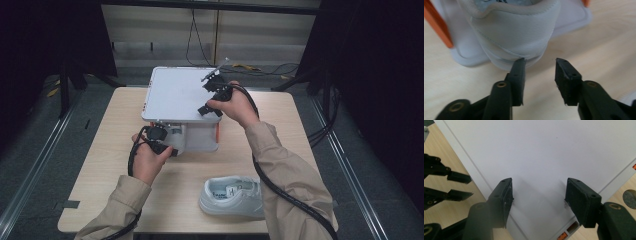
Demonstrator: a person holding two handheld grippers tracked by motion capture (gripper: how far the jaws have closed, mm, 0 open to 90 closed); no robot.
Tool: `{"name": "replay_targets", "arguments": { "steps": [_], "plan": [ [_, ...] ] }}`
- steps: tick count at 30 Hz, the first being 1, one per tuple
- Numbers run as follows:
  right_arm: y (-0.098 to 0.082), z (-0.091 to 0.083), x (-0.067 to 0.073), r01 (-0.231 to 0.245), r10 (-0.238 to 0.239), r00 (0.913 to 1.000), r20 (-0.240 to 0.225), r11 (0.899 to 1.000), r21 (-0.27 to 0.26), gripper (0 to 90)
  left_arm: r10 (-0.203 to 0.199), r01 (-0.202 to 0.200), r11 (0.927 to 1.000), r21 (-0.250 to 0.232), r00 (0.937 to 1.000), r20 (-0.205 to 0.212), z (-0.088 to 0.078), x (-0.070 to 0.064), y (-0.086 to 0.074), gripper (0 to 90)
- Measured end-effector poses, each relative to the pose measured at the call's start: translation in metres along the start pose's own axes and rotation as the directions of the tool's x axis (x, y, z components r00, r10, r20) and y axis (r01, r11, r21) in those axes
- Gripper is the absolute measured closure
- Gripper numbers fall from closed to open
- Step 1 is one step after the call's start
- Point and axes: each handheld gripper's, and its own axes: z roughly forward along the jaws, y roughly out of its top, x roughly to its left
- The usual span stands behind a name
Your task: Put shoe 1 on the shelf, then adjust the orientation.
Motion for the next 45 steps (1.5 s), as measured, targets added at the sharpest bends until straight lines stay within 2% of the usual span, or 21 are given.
{"name": "replay_targets", "arguments": {
  "steps": [7, 11, 12, 14, 18, 21, 23, 25, 27, 28, 29, 33, 35, 36, 37, 38, 39, 40, 42, 44, 45],
  "plan": [
    [0.002, 0.002, -0.003, -0.004, 0.004, 0.9999, 0.012, 1.000, -0.006, 38.7, -0.001, 0.001, 1.0000, 0.008, 1.0000, -0.001, 0.003, 0.001, 0.006, 56.0],
    [0.003, 0.002, -0.003, 0.004, -0.004, 1.0000, 0.008, 1.000, 0.003, 38.7, -0.002, 0.003, 0.9999, -0.011, 0.9995, 0.030, 0.003, 0.002, 0.003, 47.6],
    [0.003, 0.002, -0.003, 0.000, 0.000, 1.0000, 0.007, 1.000, 0.005, 38.7, 0.010, -0.009, 0.9999, -0.014, 0.9988, 0.047, 0.002, 0.002, 0.001, 45.6],
    [0.003, 0.002, -0.003, 0.004, -0.004, 1.0000, 0.009, 1.000, 0.004, 38.7, 0.010, -0.009, 0.9999, -0.014, 0.9986, 0.053, 0.001, 0.001, -0.001, 44.2],
    [0.002, -0.001, -0.003, -0.023, 0.022, 0.9997, 0.010, 1.000, 0.016, 34.5, 0.061, -0.060, 0.9981, -0.014, 0.9950, 0.079, -0.007, 0.001, -0.007, 34.9],
    [-0.002, -0.006, -0.003, -0.001, 0.000, 0.9995, 0.033, 1.000, 0.018, 29.7, 0.098, -0.096, 0.9950, -0.026, 0.9912, 0.089, -0.015, 0.003, -0.011, 29.6],
    [-0.007, -0.012, -0.001, -0.016, 0.015, 0.9996, 0.024, 1.000, 0.015, 26.3, 0.115, -0.113, 0.9931, -0.031, 0.9904, 0.076, -0.020, 0.005, -0.012, 27.1],
    [-0.012, -0.019, 0.001, -0.008, 0.008, 0.9996, 0.028, 1.000, 0.019, 24.4, 0.120, -0.118, 0.9925, -0.031, 0.9901, 0.073, -0.025, 0.008, -0.014, 26.0],
    [-0.018, -0.028, 0.002, -0.012, 0.011, 0.9994, 0.032, 1.000, 0.023, 23.2, 0.114, -0.111, 0.9932, -0.034, 0.9902, 0.081, -0.031, 0.010, -0.015, 25.2],
    [-0.028, -0.037, 0.004, -0.003, 0.003, 0.9995, 0.031, 1.000, 0.021, 22.4, 0.116, -0.114, 0.9931, -0.026, 0.9902, 0.078, -0.036, 0.012, -0.015, 24.9],
    [-0.028, -0.037, 0.004, -0.003, 0.003, 0.9995, 0.031, 1.000, 0.021, 22.4, 0.116, -0.114, 0.9931, -0.026, 0.9902, 0.078, -0.036, 0.012, -0.015, 24.5],
    [-0.054, -0.050, 0.006, 0.004, -0.005, 0.9990, 0.045, 1.000, 0.029, 21.4, 0.110, -0.109, 0.9939, -0.012, 0.9901, 0.087, -0.044, 0.011, -0.013, 23.0],
    [-0.061, -0.052, 0.007, 0.007, -0.009, 0.9989, 0.046, 1.000, 0.030, 21.3, 0.128, -0.127, 0.9918, -0.019, 0.9863, 0.104, -0.048, 0.010, -0.011, 22.9],
    [-0.075, -0.052, 0.008, 0.004, -0.005, 0.9997, 0.025, 0.999, 0.042, 20.1, 0.138, -0.138, 0.9904, -0.011, 0.9840, 0.113, -0.052, 0.009, -0.009, 22.8],
    [-0.075, -0.052, 0.008, 0.004, -0.005, 0.9997, 0.025, 0.999, 0.042, 20.1, 0.138, -0.138, 0.9904, -0.011, 0.9840, 0.113, -0.052, 0.009, -0.009, 22.4],
    [-0.089, -0.053, 0.010, -0.005, 0.005, 0.9999, 0.012, 0.999, 0.037, 20.1, 0.138, -0.138, 0.9904, -0.009, 0.9836, 0.116, -0.054, 0.009, -0.007, 22.5],
    [-0.089, -0.053, 0.010, -0.005, 0.005, 0.9999, 0.012, 0.999, 0.037, 20.1, 0.145, -0.145, 0.9894, -0.008, 0.9823, 0.118, -0.056, 0.008, -0.006, 22.5],
    [-0.103, -0.051, 0.012, -0.005, 0.005, 1.0000, -0.001, 0.999, 0.041, 20.1, 0.148, -0.148, 0.9889, -0.010, 0.9812, 0.123, -0.059, 0.007, -0.003, 22.5],
    [-0.109, -0.051, 0.014, -0.004, 0.005, 1.0000, -0.004, 0.999, 0.045, 20.1, 0.156, -0.155, 0.9878, -0.015, 0.9794, 0.129, -0.065, 0.004, 0.001, 22.5],
    [-0.124, -0.049, 0.021, 0.019, -0.019, 0.9998, -0.009, 0.998, 0.056, 19.9, 0.162, -0.160, 0.9868, -0.022, 0.9781, 0.131, -0.071, 0.001, 0.006, 22.4],
    [-0.124, -0.049, 0.021, 0.019, -0.019, 0.9998, -0.009, 0.998, 0.056, 19.9, 0.166, -0.164, 0.9862, -0.021, 0.9775, 0.131, -0.073, 0.001, 0.009, 22.4]
  ]
}}
